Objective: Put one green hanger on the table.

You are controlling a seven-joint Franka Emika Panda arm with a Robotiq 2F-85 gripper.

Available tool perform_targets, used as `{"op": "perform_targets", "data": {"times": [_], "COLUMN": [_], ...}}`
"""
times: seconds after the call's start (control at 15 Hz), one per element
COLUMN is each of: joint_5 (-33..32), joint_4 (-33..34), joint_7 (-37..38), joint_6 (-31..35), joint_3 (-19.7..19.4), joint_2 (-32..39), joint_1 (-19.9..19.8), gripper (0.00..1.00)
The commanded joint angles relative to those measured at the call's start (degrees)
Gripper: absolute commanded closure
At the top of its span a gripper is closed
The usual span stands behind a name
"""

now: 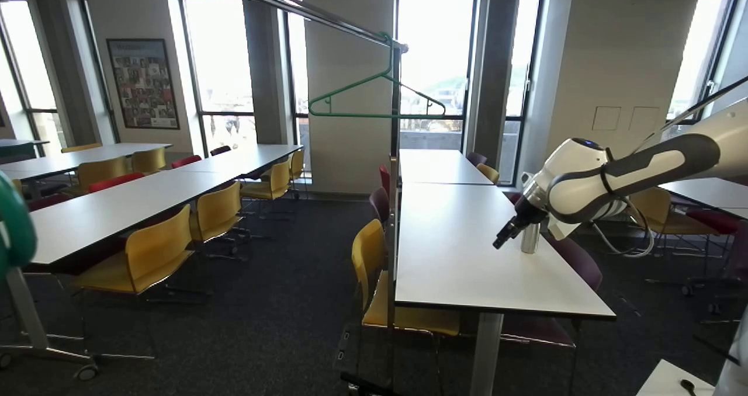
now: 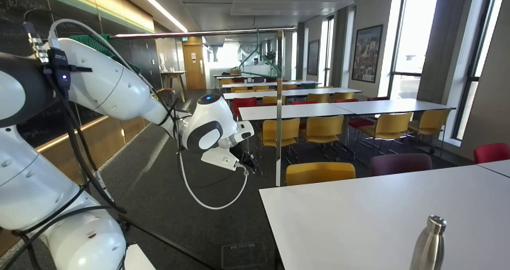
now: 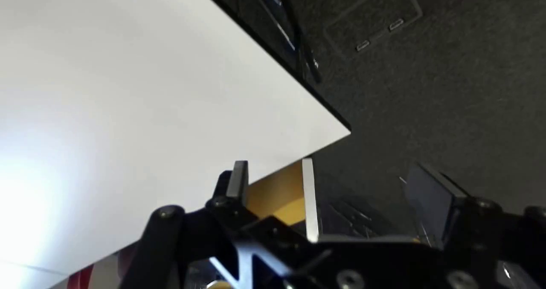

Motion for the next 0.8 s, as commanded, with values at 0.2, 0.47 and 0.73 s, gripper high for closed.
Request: {"op": "perform_targets", "data": {"times": [0.2,0.47,0.73], "joint_5": [-0.5,-0.8,-0.2], "joint_4": [5.2,6.8,5.8], "joint_7": [-2.0,-2.3,-0.8], "joint_6": [20.3,29.3,28.5], "joint_3": [1.3,1.0,1.5], "joint_2": [5.3,7.8,7.8], "joint_1": [4.0,6.7,6.1], "gripper": [0.00,0.00,0.00]}}
